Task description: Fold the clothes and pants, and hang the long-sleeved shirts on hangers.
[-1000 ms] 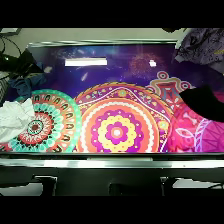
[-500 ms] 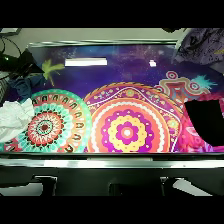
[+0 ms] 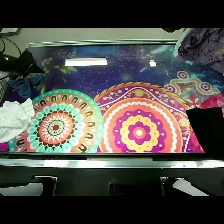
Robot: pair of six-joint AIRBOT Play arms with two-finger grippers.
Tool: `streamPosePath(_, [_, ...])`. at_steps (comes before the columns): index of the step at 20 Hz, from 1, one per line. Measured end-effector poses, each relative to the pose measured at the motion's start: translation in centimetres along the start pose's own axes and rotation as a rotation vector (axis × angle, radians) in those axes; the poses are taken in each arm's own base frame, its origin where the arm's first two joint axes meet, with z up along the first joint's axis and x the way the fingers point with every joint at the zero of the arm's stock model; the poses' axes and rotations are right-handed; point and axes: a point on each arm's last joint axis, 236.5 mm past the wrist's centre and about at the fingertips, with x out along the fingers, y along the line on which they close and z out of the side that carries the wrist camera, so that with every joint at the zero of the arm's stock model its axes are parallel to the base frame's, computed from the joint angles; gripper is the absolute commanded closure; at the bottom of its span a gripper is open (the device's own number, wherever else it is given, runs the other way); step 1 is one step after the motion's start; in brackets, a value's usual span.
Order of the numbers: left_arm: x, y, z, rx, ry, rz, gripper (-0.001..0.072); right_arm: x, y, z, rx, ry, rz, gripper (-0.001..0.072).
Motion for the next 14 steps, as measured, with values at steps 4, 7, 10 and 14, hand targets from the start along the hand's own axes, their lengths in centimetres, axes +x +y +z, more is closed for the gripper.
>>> streamPosePath(4, [0.0, 0.0, 0.0, 0.0, 0.0, 0.0, 0.0684, -0.1, -1.0, 0.5, -0.062, -0.02, -0.042, 0.032])
streamPosePath(7, [0.0, 0.0, 0.0, 0.0, 0.0, 0.0, 0.0652, -2.5, -0.6, 3.2, -0.066, -0.1, -0.015, 0.0283])
streamPosePath(10, [0.0, 0.0, 0.0, 0.0, 0.0, 0.001, 0.0653, -7.5, 4.0, 6.7, -0.059, -0.233, 0.186, 0.037])
streamPosePath(14, [0.0, 0.5, 0.1, 0.015, -0.003, 0.022, 0.0685, -14.9, 15.6, 4.3, -0.273, -0.312, 0.491, 0.0687])
